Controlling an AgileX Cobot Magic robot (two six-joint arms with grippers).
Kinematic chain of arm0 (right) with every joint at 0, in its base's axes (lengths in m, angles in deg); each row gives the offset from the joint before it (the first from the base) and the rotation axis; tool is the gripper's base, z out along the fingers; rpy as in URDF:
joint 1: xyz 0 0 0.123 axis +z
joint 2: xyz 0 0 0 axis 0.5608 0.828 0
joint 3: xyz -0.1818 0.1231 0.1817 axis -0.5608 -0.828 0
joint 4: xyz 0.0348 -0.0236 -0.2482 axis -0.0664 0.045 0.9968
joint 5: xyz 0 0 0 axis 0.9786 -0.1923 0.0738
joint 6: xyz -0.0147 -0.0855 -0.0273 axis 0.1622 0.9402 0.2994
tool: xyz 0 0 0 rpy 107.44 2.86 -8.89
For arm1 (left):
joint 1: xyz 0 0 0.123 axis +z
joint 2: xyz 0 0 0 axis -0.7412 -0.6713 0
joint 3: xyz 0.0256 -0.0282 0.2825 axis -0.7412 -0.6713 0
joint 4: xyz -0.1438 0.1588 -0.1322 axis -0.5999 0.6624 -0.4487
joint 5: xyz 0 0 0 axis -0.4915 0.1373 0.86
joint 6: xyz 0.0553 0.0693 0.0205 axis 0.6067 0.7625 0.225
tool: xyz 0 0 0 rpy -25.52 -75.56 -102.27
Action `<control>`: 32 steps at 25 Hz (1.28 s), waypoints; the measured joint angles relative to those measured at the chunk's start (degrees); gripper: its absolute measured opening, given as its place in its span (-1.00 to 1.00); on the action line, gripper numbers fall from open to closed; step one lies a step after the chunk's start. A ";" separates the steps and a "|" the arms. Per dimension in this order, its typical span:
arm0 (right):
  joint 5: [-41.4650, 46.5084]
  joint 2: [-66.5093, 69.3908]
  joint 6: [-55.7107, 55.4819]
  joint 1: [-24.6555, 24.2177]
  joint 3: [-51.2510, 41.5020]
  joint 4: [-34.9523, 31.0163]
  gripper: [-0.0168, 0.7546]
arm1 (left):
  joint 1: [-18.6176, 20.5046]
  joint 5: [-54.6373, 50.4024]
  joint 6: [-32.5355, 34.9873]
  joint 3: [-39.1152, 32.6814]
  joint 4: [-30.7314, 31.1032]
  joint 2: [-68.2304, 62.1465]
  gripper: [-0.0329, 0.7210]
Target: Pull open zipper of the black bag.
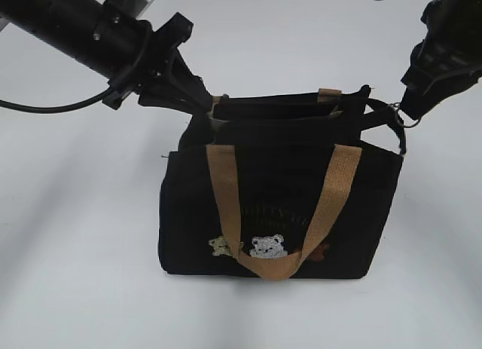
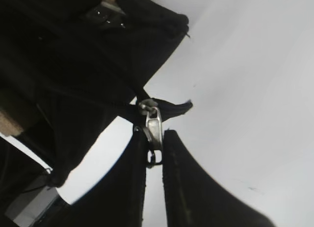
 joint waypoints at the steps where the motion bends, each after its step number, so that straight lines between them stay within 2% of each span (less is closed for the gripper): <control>1: 0.12 0.00 0.00 -0.13 0.00 -1.13 -0.78 | 0.00 0.00 0.00 0.00 0.12 0.00 -0.83; 4: 0.83 0.00 -1.30 -0.12 0.00 -2.82 -0.72 | 0.00 -0.27 0.00 0.00 0.23 0.00 -0.80; 6: 0.97 0.00 -3.18 -0.37 0.00 -2.88 -0.52 | 0.00 -0.63 0.00 0.00 0.38 0.19 -0.70; 9: 1.06 -0.12 -6.82 -0.44 -0.05 -2.88 -0.04 | 0.00 -3.50 0.00 0.00 3.24 2.58 -0.36; 12: 1.06 -2.24 -8.73 -0.44 -2.48 -2.88 0.15 | 0.00 -4.85 -1.01 0.02 8.82 8.21 -0.09; 18: 1.06 -13.98 -11.12 -0.44 -15.04 -2.88 0.20 | 0.00 -11.03 -9.31 -0.60 28.08 22.50 0.00; 20: 1.06 -19.52 -11.96 -0.44 -20.24 -2.88 0.20 | 0.00 -12.30 -12.31 -2.96 33.50 28.11 0.00; 22: 1.11 -25.59 -12.35 -0.44 -24.74 -2.96 0.20 | 0.00 -12.91 -15.07 -8.24 37.88 34.87 0.00; 25: 0.59 -35.92 -12.52 -0.44 -31.54 -3.08 0.21 | 0.00 -13.33 -17.62 -17.12 41.44 45.46 0.00; 32: -5.98 -58.75 -12.59 -0.44 -42.96 -3.13 0.21 | 0.00 -10.63 -18.38 -36.34 45.01 73.58 0.00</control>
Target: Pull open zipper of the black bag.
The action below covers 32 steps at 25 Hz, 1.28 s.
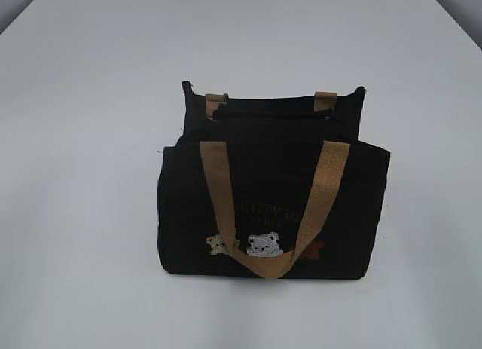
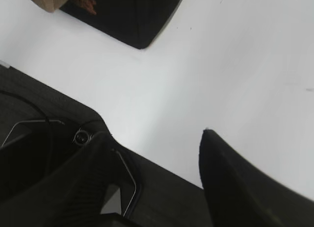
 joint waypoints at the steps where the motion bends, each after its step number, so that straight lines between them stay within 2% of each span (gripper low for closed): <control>1: -0.42 -2.14 0.00 0.00 -0.94 0.00 0.21 | 0.00 0.12 -0.02 -2.70 0.84 3.66 0.00; 6: -1.04 -11.25 -0.02 0.00 -6.07 0.00 0.21 | 0.00 0.67 -0.02 -9.65 1.42 18.27 0.00; 12: -0.10 -13.44 0.03 0.00 -7.68 0.12 0.21 | 0.00 1.97 -0.02 -10.44 1.84 27.67 0.00; 32: 0.08 -13.46 0.03 0.00 -7.68 0.12 0.21 | 0.00 5.57 -0.06 -12.17 1.96 28.22 0.00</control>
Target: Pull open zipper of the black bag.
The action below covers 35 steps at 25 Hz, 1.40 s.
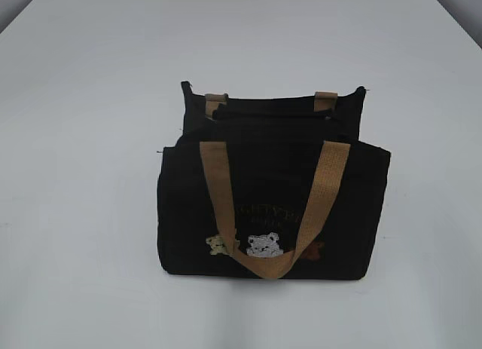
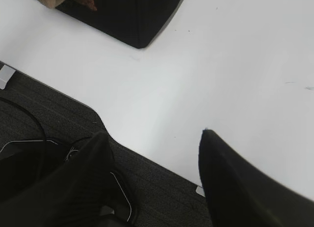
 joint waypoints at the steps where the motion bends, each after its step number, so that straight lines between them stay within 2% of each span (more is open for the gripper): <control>1: 0.00 0.00 0.00 0.00 0.00 0.00 0.21 | 0.00 0.00 0.00 0.00 0.00 0.00 0.00; 5: 0.00 0.00 0.05 -0.03 0.00 0.00 0.21 | 0.11 0.05 0.00 0.00 0.00 0.00 -0.02; 7: 0.00 -0.18 0.05 -1.49 0.00 -0.23 0.21 | 1.40 0.05 0.00 0.00 0.00 0.00 -0.05; 14: 0.06 -9.88 0.05 -13.68 0.00 -0.36 0.21 | 15.09 0.29 0.00 0.00 0.00 2.41 -0.13; 16: 0.06 -14.11 0.05 -15.45 0.00 -0.37 0.21 | 16.87 0.30 0.00 0.00 0.00 3.69 -0.14; 20: 0.12 -18.55 0.05 -15.86 -0.08 -0.49 0.21 | 17.41 0.35 0.00 0.00 0.00 3.87 -0.16; 35: 0.23 -18.67 0.05 -15.86 -0.14 -0.72 0.20 | 16.19 0.35 0.00 0.00 -0.05 3.93 -0.24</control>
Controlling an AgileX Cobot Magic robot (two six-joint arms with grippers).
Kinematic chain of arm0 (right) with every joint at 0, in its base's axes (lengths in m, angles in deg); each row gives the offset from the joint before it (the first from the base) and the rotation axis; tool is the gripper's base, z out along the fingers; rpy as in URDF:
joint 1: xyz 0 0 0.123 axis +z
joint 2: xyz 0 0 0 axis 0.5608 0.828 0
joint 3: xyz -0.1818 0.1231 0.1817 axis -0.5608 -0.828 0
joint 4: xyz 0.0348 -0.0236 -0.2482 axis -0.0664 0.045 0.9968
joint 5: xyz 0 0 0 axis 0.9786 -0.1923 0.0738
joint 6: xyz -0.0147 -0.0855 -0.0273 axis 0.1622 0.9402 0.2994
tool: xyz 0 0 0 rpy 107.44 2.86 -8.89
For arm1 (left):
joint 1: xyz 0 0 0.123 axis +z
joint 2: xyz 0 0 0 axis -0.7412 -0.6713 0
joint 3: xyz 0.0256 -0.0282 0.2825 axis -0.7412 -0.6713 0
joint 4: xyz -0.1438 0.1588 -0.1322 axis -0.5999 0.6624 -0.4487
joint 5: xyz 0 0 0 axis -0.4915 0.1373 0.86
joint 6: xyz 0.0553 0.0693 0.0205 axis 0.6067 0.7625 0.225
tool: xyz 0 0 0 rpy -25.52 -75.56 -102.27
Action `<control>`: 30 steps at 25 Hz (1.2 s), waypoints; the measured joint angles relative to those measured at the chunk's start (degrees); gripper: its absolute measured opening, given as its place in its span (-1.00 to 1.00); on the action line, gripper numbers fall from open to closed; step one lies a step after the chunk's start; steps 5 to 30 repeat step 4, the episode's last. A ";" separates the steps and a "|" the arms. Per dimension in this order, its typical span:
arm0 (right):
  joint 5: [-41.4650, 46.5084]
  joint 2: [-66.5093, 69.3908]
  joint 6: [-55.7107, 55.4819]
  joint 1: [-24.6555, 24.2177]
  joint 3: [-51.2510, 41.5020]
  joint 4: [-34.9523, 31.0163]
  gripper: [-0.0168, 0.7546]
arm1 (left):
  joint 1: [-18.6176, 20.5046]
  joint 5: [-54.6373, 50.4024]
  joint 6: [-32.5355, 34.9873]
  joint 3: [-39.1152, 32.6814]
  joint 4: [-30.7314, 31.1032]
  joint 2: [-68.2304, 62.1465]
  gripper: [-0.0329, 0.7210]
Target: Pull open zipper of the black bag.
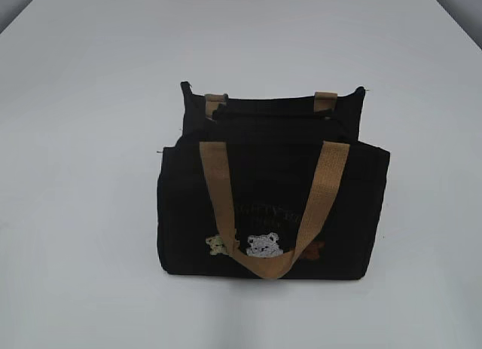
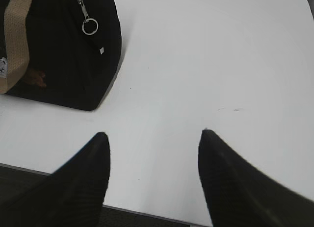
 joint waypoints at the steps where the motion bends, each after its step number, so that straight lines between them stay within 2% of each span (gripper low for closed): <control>1: 0.00 0.00 0.00 0.00 0.00 -0.01 0.20 | 0.00 0.00 0.00 0.00 0.00 0.00 -0.24; 30: 0.00 0.00 0.05 0.00 0.00 -0.01 0.20 | -0.07 0.00 0.00 0.00 0.00 0.00 -0.24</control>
